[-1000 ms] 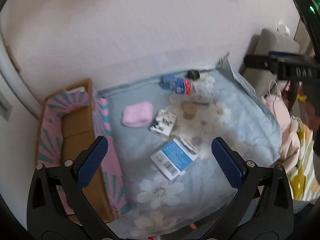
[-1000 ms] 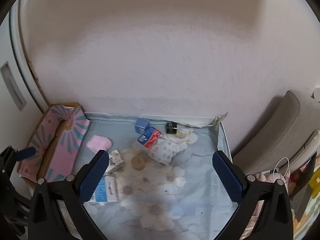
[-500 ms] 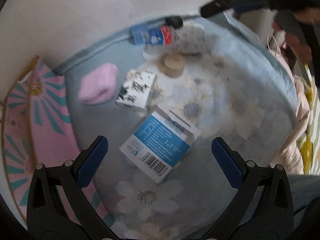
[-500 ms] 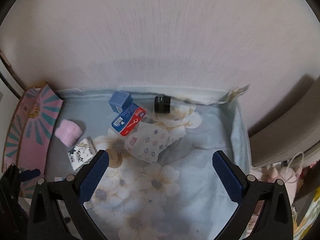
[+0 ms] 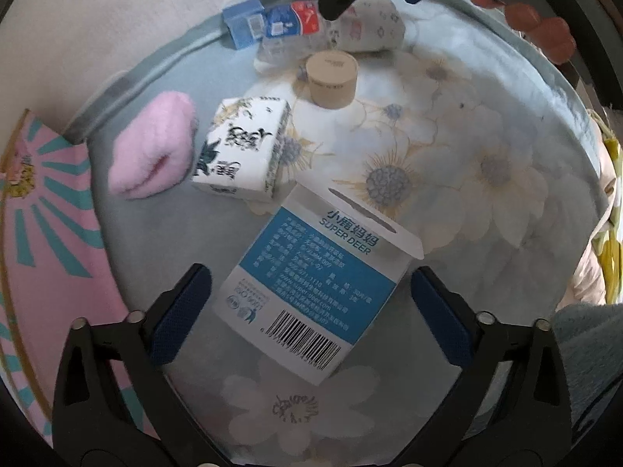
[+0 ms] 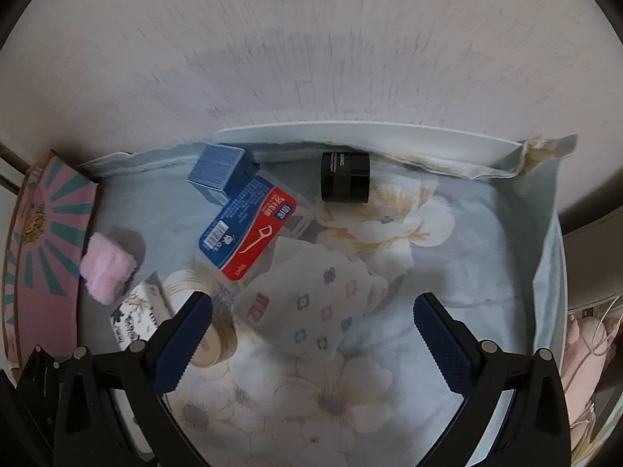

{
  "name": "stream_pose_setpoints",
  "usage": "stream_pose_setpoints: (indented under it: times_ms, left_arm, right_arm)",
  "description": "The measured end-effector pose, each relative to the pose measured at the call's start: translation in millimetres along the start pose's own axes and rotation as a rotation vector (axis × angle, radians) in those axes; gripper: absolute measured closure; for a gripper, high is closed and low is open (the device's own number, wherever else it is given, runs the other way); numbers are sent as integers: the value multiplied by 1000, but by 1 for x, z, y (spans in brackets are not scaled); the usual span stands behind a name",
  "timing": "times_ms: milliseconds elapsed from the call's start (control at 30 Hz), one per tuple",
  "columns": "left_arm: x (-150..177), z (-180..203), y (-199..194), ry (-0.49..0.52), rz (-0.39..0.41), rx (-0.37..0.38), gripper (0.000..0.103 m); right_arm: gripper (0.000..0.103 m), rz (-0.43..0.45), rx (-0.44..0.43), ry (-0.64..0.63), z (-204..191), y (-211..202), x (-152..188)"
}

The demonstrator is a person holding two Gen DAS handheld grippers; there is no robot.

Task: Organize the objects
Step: 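Grasp the Super Deer tissue pack with left tool while right tool grasps the white sock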

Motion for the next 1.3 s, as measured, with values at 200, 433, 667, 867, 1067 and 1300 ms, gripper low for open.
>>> stream_pose_setpoints:
  times_ms: [200,433,667,867,1067,1300]
  left_arm:
    - [0,1,1,35,4,2,17]
    - [4,3,-2,75,28,-5,24]
    - [8,1,-6,73,34,5,30]
    - [13,-5,-12,60,40,28,32]
    - [18,-8,-20,40,58,35,33]
    - [31,-10,-37,-6,96,57,33]
  right_arm:
    - [19,-42,-16,26,3,13,-3]
    - [32,-43,-54,53,5,10,0]
    - [38,-37,-45,60,4,0,7]
    - [39,-23,-51,73,4,-12,18]
    - [40,-2,-47,78,3,-29,29]
    - [40,33,-31,73,11,-28,45]
Point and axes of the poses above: each gripper's, at about its wrist camera, not at the fingertips, and y roughly the way its jaws point, z to its right, x to its underside, the point moved 1 cm from there along y, roughly the way its jaws point, and after that the axes turned 7 degrees about -z, right-handed, at the moved point
